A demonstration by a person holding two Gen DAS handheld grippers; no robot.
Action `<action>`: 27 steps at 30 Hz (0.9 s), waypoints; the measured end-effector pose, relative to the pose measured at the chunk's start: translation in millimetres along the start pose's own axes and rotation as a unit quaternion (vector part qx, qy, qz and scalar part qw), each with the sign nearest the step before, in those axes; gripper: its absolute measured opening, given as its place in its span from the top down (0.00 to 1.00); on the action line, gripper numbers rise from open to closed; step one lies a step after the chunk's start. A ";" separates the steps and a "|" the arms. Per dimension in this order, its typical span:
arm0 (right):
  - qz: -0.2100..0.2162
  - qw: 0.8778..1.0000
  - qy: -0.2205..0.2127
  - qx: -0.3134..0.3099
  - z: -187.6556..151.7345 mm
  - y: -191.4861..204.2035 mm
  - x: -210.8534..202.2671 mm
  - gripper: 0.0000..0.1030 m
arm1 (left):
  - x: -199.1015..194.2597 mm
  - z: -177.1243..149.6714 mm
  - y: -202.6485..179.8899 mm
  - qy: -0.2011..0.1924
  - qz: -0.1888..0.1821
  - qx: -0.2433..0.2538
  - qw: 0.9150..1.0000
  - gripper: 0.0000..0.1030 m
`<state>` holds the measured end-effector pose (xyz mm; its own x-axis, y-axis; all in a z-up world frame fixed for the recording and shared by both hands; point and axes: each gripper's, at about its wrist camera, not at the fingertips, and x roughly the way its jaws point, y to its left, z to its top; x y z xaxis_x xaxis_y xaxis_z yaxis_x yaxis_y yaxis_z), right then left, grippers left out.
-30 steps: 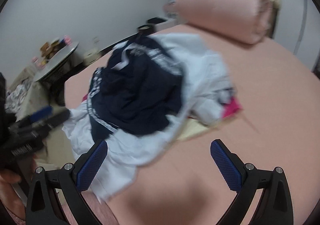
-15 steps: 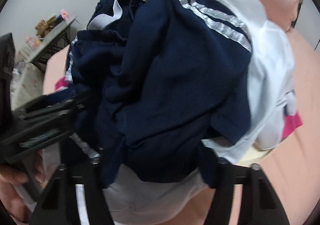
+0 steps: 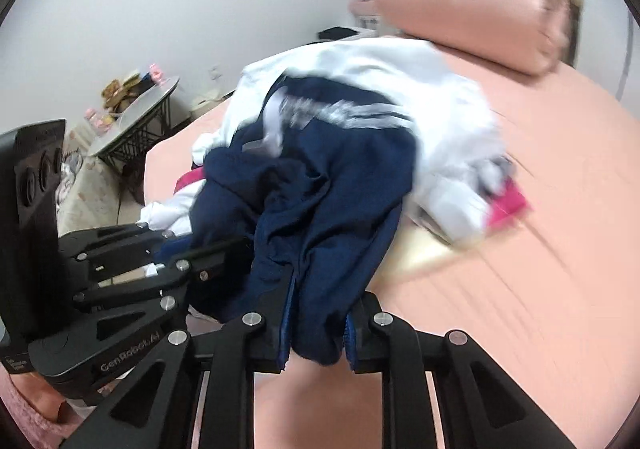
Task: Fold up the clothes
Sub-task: 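Pull the navy shorts off the pile with both grippers onto open bed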
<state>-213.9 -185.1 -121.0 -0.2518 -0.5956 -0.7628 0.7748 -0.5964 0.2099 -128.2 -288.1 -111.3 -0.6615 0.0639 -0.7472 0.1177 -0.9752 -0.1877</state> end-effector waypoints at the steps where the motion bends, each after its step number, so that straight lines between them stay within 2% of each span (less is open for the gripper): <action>1: -0.009 1.000 -0.003 0.008 -11.8 -10.1 -17.7 0.82 | -1.4 -3.7 -17.6 0.006 -0.016 0.011 1.000 0.91; 5: -0.052 0.998 -0.011 0.038 -64.8 -50.8 -85.7 0.82 | 2.7 -28.5 -95.7 0.035 -0.068 0.070 0.995 0.91; 7: -0.080 0.995 -0.003 0.058 -100.7 -79.3 -119.4 0.82 | 12.4 -45.7 -138.5 0.061 -0.097 0.094 0.989 0.91; 10: -0.102 0.989 0.013 0.107 -147.1 -112.4 -146.2 0.82 | 25.7 -62.8 -195.2 0.096 -0.122 0.122 0.980 0.91; 14: -0.099 0.978 0.020 0.183 -194.8 -146.4 -166.7 0.82 | 38.1 -83.3 -234.7 0.129 -0.158 0.113 0.972 0.91; 16: -0.095 0.974 0.030 0.202 -209.8 -146.0 -169.2 0.81 | 37.7 -93.2 -247.8 0.143 -0.173 0.107 0.969 0.91; 18: -0.079 0.972 0.034 0.218 -220.9 -144.1 -167.3 0.81 | 40.2 -96.5 -250.3 0.150 -0.170 0.106 0.968 0.91; 21: -0.053 0.969 0.034 0.239 -229.3 -139.4 -163.2 0.80 | 36.5 -98.1 -233.9 0.165 -0.156 0.087 0.970 0.89; 23: -0.061 0.971 0.034 0.227 -228.9 -132.6 -159.9 0.78 | 25.7 -100.2 -217.5 0.167 -0.135 0.073 0.974 0.86; 25: -0.063 0.974 0.034 0.216 -227.3 -125.9 -153.1 0.69 | 15.0 -99.9 -201.3 0.165 -0.105 0.061 0.979 0.81; 27: -0.055 0.975 0.037 0.212 -220.1 -119.2 -142.9 0.59 | 5.7 -98.0 -184.9 0.156 -0.100 0.037 0.982 0.67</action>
<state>-142.7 89.6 -171.6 -0.2649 -0.4834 -0.8343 0.4320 -0.8331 0.3455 -81.2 -86.7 -143.3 -0.4050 0.3071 -0.8612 -0.0539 -0.9483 -0.3128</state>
